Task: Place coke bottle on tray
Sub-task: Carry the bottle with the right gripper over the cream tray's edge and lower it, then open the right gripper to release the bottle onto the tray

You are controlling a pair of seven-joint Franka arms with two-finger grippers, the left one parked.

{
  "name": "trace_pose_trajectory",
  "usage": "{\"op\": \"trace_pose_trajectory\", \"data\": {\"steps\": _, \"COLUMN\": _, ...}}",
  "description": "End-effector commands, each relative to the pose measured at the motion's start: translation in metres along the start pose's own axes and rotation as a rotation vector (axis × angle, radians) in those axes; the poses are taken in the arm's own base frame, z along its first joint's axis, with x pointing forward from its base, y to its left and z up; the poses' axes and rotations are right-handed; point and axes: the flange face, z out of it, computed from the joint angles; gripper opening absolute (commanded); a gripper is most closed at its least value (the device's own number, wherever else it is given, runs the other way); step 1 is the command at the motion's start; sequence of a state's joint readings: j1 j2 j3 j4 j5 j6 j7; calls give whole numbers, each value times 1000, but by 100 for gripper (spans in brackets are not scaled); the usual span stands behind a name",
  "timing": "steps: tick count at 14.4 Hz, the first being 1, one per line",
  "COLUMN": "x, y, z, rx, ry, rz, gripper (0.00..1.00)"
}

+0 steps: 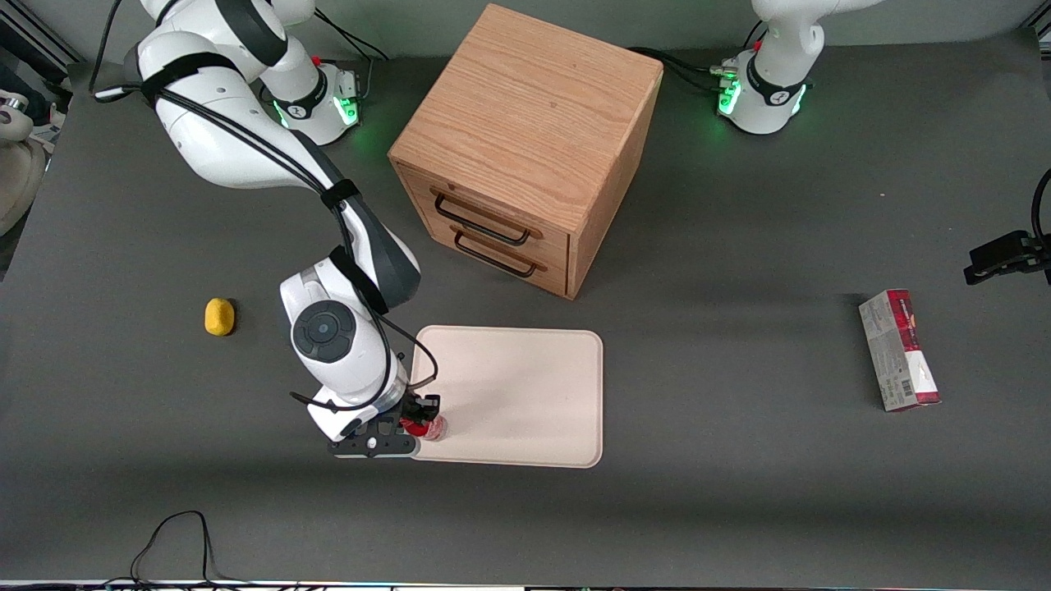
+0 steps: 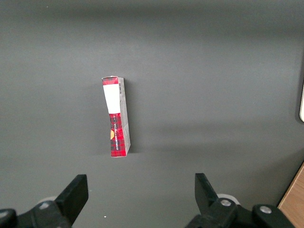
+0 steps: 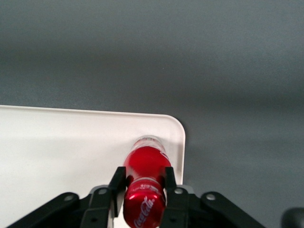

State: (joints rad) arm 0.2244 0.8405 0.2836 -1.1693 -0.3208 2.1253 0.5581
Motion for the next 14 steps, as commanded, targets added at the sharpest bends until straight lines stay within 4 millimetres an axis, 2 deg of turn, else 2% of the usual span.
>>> {"op": "trace_pose_trajectory", "data": {"steps": 1, "x": -5, "y": -6, "z": -5, "rx": -25, "ry": 41, "rz": -3, "gripper": 100}}
{"op": "trace_pose_trajectory", "data": {"steps": 3, "x": -5, "y": -5, "z": -13, "rx": -25, "ry": 49, "rz": -4, "gripper": 100}}
{"op": "trace_pose_trajectory", "data": {"steps": 5, "x": -7, "y": -6, "z": -35, "rx": -37, "ry": 59, "rz": -14, "gripper": 100}}
{"op": "trace_pose_trajectory", "data": {"steps": 8, "x": -21, "y": 15, "z": -71, "rx": -100, "ry": 27, "rz": -104, "gripper": 100}}
{"op": "trace_pose_trajectory", "data": {"steps": 12, "x": -31, "y": 72, "z": -125, "rx": -88, "ry": -39, "rz": -118, "gripper": 100}}
{"op": "trace_pose_trajectory", "data": {"steps": 14, "x": -41, "y": 119, "z": -164, "rx": -112, "ry": -83, "rz": -173, "gripper": 100}}
